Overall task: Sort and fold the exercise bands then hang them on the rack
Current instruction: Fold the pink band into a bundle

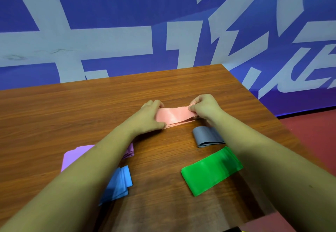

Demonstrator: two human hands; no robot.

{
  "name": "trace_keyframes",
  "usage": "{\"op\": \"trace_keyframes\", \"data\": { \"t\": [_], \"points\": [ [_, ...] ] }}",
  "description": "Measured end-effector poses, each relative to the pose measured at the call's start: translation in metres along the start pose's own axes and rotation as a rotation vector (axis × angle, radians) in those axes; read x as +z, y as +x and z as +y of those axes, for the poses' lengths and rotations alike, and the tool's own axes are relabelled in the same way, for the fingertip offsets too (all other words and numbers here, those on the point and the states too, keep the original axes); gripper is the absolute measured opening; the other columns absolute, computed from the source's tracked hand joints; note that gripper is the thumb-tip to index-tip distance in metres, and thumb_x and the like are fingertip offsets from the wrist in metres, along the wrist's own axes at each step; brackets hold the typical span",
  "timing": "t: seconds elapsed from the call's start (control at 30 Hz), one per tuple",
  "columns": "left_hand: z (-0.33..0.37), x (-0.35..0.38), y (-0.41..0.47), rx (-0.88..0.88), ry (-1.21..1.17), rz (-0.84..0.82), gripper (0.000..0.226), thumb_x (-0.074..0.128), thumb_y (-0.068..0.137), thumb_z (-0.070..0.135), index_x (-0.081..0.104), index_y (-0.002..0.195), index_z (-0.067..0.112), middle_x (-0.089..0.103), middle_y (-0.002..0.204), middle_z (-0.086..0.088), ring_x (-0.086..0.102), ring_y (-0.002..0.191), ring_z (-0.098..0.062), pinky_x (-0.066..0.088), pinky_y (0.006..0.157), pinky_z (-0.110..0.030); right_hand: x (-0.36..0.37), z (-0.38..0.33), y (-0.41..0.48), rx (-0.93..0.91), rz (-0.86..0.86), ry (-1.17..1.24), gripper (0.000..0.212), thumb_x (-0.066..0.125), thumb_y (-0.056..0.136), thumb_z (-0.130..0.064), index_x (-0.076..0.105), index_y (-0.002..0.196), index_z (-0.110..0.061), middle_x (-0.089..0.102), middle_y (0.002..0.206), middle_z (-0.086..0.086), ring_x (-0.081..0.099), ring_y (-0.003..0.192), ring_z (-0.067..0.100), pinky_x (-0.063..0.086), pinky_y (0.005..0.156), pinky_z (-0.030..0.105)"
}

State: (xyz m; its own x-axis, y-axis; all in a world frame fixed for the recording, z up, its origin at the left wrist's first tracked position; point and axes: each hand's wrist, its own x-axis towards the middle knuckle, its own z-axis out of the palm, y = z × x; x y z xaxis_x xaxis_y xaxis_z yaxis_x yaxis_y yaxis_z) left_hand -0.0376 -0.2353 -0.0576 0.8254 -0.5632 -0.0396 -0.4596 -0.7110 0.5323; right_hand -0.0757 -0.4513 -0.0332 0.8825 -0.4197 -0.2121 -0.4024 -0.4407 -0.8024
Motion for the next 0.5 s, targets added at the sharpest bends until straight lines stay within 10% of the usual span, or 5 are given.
{"op": "trace_keyframes", "data": {
  "t": [0.5],
  "points": [
    [-0.002,-0.011,-0.002,-0.114,0.116,0.078,0.048,0.067,0.078,0.037,0.052,0.12,0.02,0.047,0.115,-0.003,0.044,0.115,-0.025,0.04,0.101,-0.042,0.021,0.002,-0.006,-0.228,0.126,-0.422,0.033,0.06,0.086,-0.013,0.061,0.119,-0.014,0.048,0.126,0.015,0.05,0.116,0.033,0.045,0.098,0.038]
  ]
}}
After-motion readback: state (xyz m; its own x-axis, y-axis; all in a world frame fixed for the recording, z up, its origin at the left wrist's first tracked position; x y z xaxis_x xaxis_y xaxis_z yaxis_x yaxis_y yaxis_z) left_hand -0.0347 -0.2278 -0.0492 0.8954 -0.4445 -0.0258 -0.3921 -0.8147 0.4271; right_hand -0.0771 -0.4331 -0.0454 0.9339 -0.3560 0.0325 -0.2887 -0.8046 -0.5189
